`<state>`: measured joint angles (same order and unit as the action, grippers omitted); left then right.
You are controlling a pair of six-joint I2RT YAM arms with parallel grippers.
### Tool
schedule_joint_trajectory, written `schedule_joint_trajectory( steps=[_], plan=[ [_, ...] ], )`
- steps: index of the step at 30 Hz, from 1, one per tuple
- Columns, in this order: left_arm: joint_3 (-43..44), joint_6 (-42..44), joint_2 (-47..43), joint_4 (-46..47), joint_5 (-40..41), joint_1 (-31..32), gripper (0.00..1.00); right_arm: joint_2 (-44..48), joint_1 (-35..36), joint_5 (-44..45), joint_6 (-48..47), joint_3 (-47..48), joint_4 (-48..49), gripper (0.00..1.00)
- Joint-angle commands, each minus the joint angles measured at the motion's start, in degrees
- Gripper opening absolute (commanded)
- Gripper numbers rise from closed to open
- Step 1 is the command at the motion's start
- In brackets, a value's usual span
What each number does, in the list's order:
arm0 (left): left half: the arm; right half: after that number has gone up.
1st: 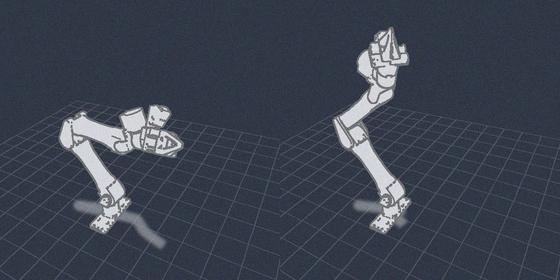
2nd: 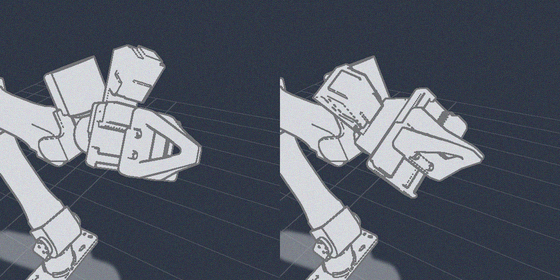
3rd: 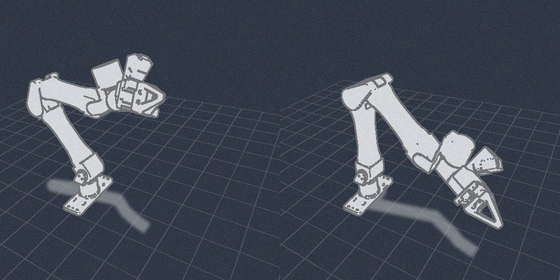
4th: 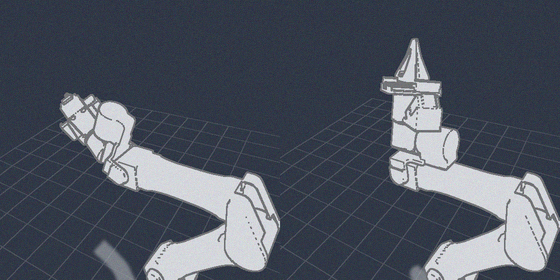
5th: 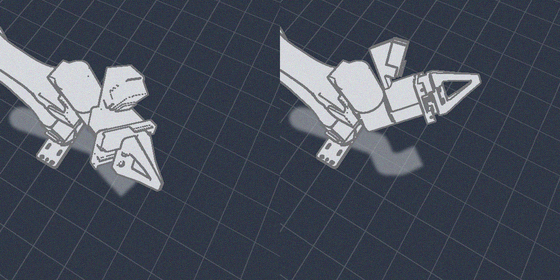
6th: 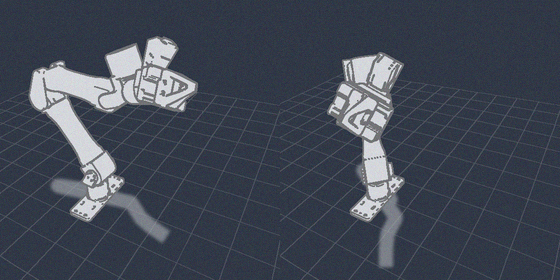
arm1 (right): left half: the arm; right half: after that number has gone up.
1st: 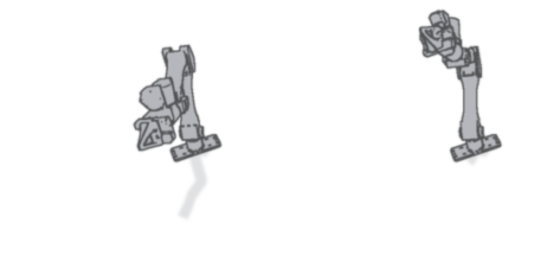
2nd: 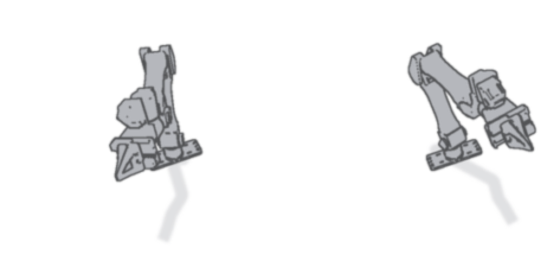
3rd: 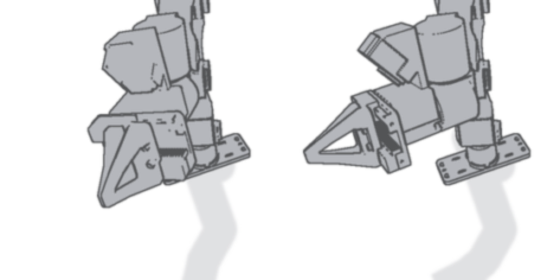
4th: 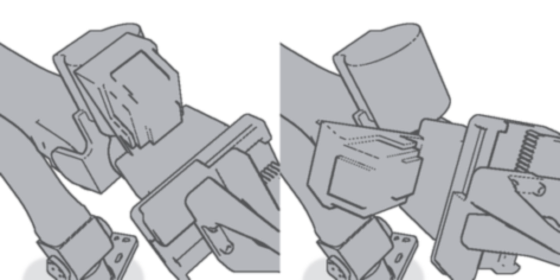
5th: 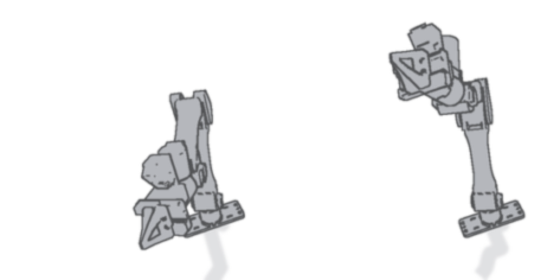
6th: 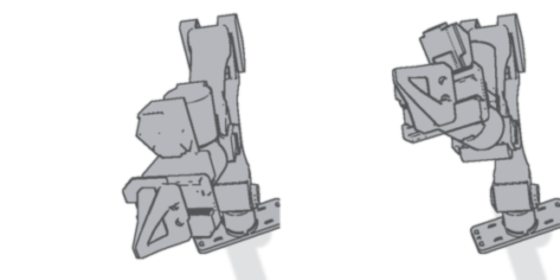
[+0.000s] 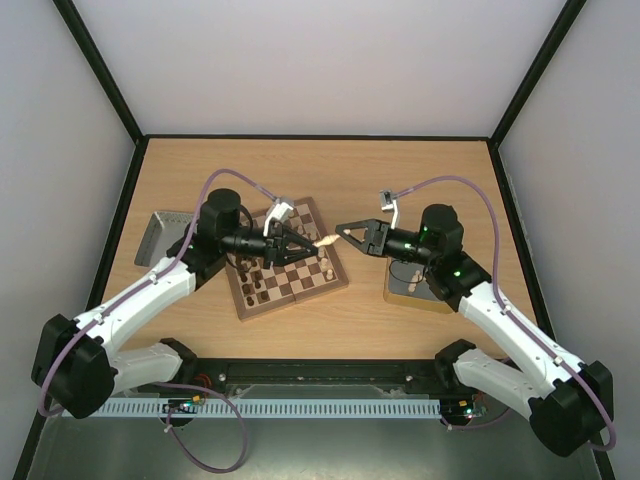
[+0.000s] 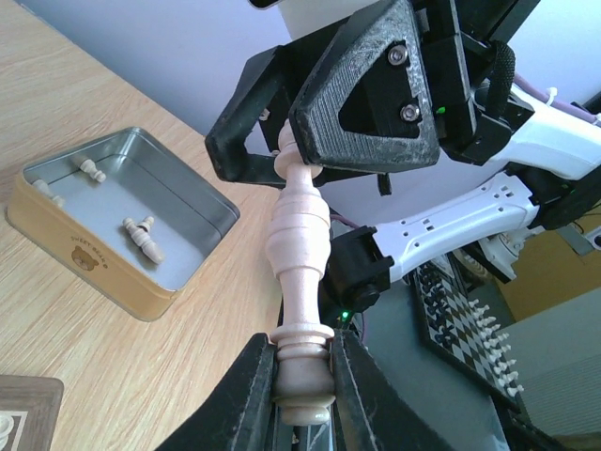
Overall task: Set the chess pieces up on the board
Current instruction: Pick up the chess piece at the center of the board.
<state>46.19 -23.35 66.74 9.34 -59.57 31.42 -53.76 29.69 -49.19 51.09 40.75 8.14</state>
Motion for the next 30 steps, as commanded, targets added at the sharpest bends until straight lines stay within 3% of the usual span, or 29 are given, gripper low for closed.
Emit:
schedule_joint_trajectory(
  steps=[1,8,12,22,30],
  plan=[
    [1.98,1.21,-0.75,-0.28,-1.29,-0.48,0.02,0.14,-0.16,-2.49,0.76,1.28,3.44,0.28],
    [2.55,0.48,-0.47,-1.09,2.05,-0.94,0.02,-0.01,-0.17,-2.66,1.53,0.94,4.89,0.05],
    [4.12,1.87,-0.21,-7.73,10.32,-2.33,0.03,-1.2,-0.16,2.14,-1.92,2.6,0.12,0.02],
    [7.78,3.01,2.12,-28.13,42.06,-10.04,0.02,-10.34,3.61,33.38,-16.78,12.44,-17.95,0.02],
    [8.3,3.87,2.0,-30.93,45.46,-12.97,0.02,-28.37,16.06,55.4,-21.33,22.92,-24.34,0.02]
  ],
)
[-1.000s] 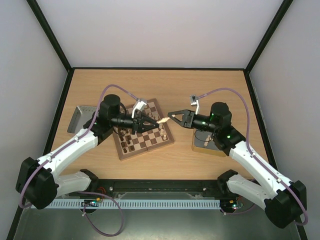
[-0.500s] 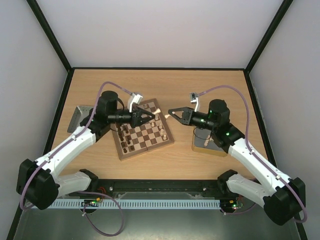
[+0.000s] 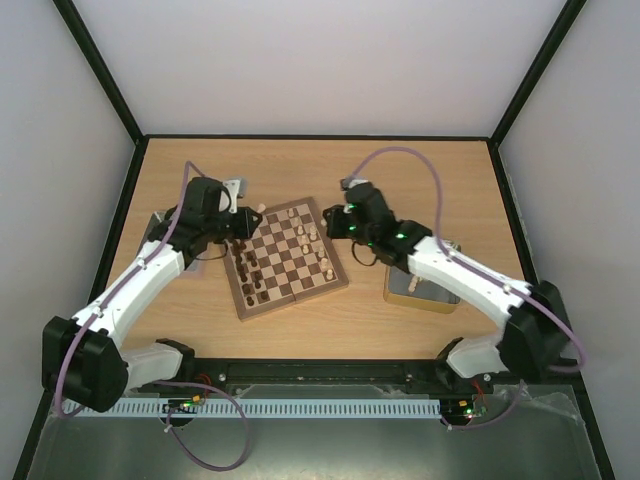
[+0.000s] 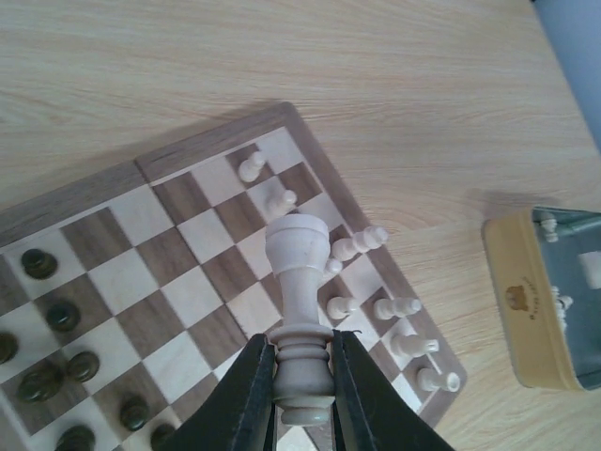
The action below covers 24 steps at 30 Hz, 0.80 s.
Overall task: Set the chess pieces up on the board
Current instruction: Place the chess piece on the chessboard.
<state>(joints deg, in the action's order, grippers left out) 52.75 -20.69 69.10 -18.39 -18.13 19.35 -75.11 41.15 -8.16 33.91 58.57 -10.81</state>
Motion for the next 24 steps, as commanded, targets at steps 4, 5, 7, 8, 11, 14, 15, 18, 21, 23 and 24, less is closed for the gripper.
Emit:
schedule_joint_trajectory(
  steps=[4,5,7,8,11,14,15,18,21,23,24],
  plan=[
    [1.33,1.44,-0.61,-3.27,5.17,-2.72,0.02,-15.25,8.4,18.86,-5.39,10.72,-6.36,0.02],
    [1.24,1.37,-0.63,-3.38,5.6,-3.21,0.02,-17.34,9.16,19.83,-5.68,12.3,-6.9,0.02],
    [0.81,1.06,-0.84,-3.39,6.31,-4.38,0.02,-20.61,11.16,21.71,-6.29,14.77,-7.53,0.02],
    [0.59,0.96,-0.98,-3.26,6.68,-4.86,0.02,-21.92,12.44,22.05,-6.65,15.62,-7.56,0.02],
    [-0.04,0.94,-1.52,-3.09,8.19,-5.35,0.02,-24.44,15.28,21.52,-5.99,16.1,-6.92,0.02],
    [-0.64,0.92,-1.61,-2.56,8.29,-5.38,0.02,-26.3,17.7,20.63,-4.91,15.24,-5.69,0.02],
    [-0.82,0.91,-1.66,-2.27,8.29,-5.39,0.02,-27.0,18.48,20.69,-4.64,15.18,-5.64,0.03],
    [-1.28,0.92,-1.56,-1.91,8.03,-5.42,0.02,-29.97,20.21,20.09,-3.43,15.43,-6.0,0.05],
    [-1.55,0.99,-1.47,-1.52,6.91,-5.44,0.02,-32.47,21.38,20.65,-2.33,15.68,-6.24,0.06],
    [-1.77,1.17,-1.41,-1.19,5.65,-5.34,0.02,-33.57,21.68,20.84,-1.87,15.77,-6.24,0.07],
    [-1.85,1.18,-1.38,-1.06,5.1,-5.37,0.02,-33.98,21.69,20.9,-1.77,15.74,-6.24,0.08]
  ],
)
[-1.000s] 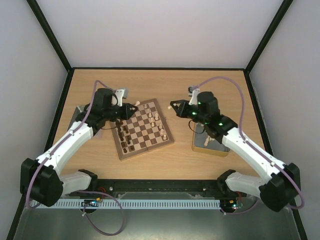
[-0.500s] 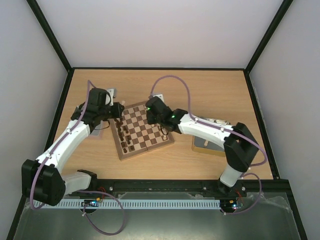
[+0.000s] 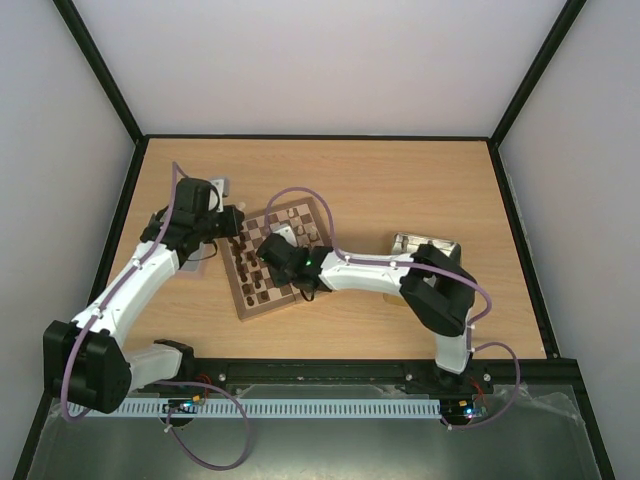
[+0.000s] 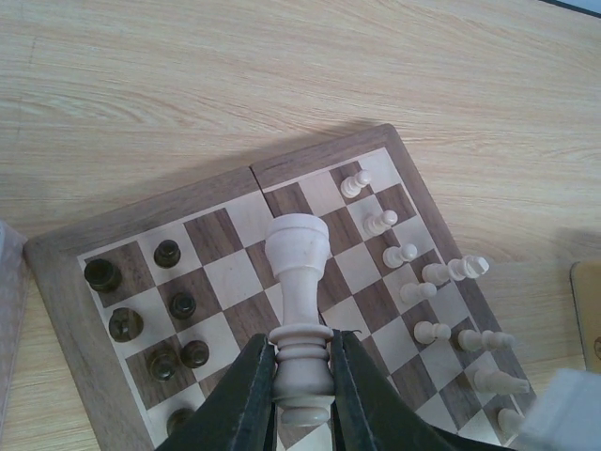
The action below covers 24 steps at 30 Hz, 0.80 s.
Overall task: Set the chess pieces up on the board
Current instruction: Place the chess piece on the chessboard, then pick up the chess piece from the chessboard.
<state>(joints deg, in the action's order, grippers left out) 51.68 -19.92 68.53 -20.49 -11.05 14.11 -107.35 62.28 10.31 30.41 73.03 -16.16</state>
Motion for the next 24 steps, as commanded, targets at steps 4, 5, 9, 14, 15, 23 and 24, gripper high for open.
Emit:
schedule_joint_trajectory(
  steps=[4,5,9,14,15,23,24],
  plan=[
    [-1.03,0.63,-0.69,1.55,-3.63,-0.06,0.02,-2.39,0.56,2.39,1.84,1.43,-1.58,0.14],
    [-1.14,0.67,-0.6,1.59,-3.79,-0.09,0.02,-2.2,0.56,2.17,1.82,1.49,-1.73,0.17],
    [-1.13,0.67,-0.68,1.77,-3.98,-0.1,0.02,-0.93,0.57,0.77,2.39,2.12,-2.67,0.29],
    [-1.44,0.35,-0.85,2.02,-3.89,-0.05,0.02,-0.98,0.28,-2.33,6.39,8.26,-10.3,0.37],
    [-1.53,0.18,-0.79,2.13,-3.82,-0.09,0.02,-1.03,0.11,-3.16,8.0,8.92,-11.31,0.39],
    [-1.71,-0.02,-1.08,2.12,-3.02,-0.07,0.02,-3.26,-1.46,-4.58,12.62,11.33,-17.58,0.4],
    [-1.78,-0.03,-1.11,2.14,-2.97,-0.06,0.02,-3.56,-1.49,-4.17,12.57,11.48,-18.22,0.4]
  ],
)
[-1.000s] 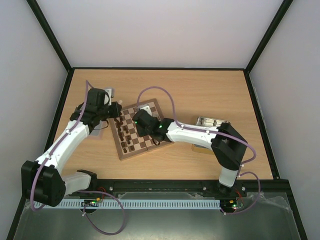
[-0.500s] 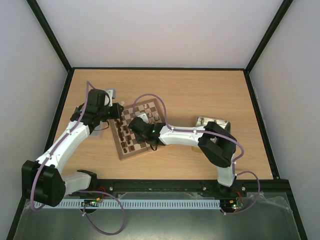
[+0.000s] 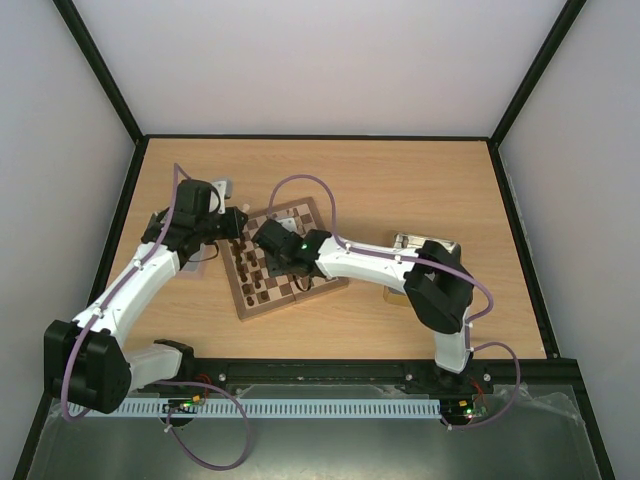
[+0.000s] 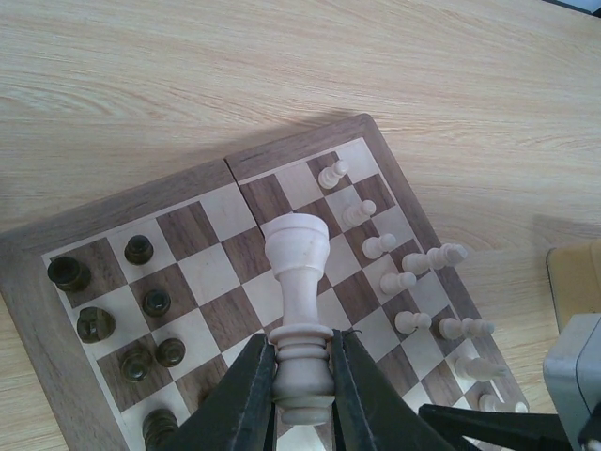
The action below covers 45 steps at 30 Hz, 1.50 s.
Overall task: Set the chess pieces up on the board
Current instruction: Pick up the chess piece from the chessboard, then place the chess piece on the chessboard.
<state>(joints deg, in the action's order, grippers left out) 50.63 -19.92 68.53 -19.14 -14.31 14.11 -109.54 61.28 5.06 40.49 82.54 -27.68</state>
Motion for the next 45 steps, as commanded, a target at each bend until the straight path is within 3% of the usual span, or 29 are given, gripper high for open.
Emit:
schedule_joint_trajectory(
  steps=[1,10,15,18,29,37,45],
  plan=[
    [-0.79,-0.11,-1.2,0.77,0.37,-0.05,0.02,-1.45,-0.48,1.32,2.3,2.05,-7.02,0.4],
    [-0.93,-0.12,-1.21,1.0,0.03,-0.09,0.02,-4.24,-0.5,-1.02,0.4,2.72,-6.73,0.33],
    [-0.86,-0.08,-1.05,1.1,-0.24,-0.08,0.02,-4.85,-0.52,0.95,0.45,3.81,-6.82,0.12],
    [-0.8,-0.07,-1.09,1.22,-0.42,-0.06,0.02,-3.44,-0.58,4.58,0.98,4.65,-6.99,0.08],
    [-0.78,0.04,-1.03,1.47,-0.84,-0.05,0.02,0.59,-10.01,7.06,-3.26,7.89,-6.66,0.07],
    [-1.06,1.0,-0.73,2.12,-4.49,0.25,0.02,-4.04,-19.15,-1.47,-8.02,11.06,-6.77,0.07],
    [-1.31,1.12,-0.59,2.6,-5.71,1.09,0.03,-9.44,-22.48,-8.78,-11.4,14.4,-7.62,0.08]
  ],
)
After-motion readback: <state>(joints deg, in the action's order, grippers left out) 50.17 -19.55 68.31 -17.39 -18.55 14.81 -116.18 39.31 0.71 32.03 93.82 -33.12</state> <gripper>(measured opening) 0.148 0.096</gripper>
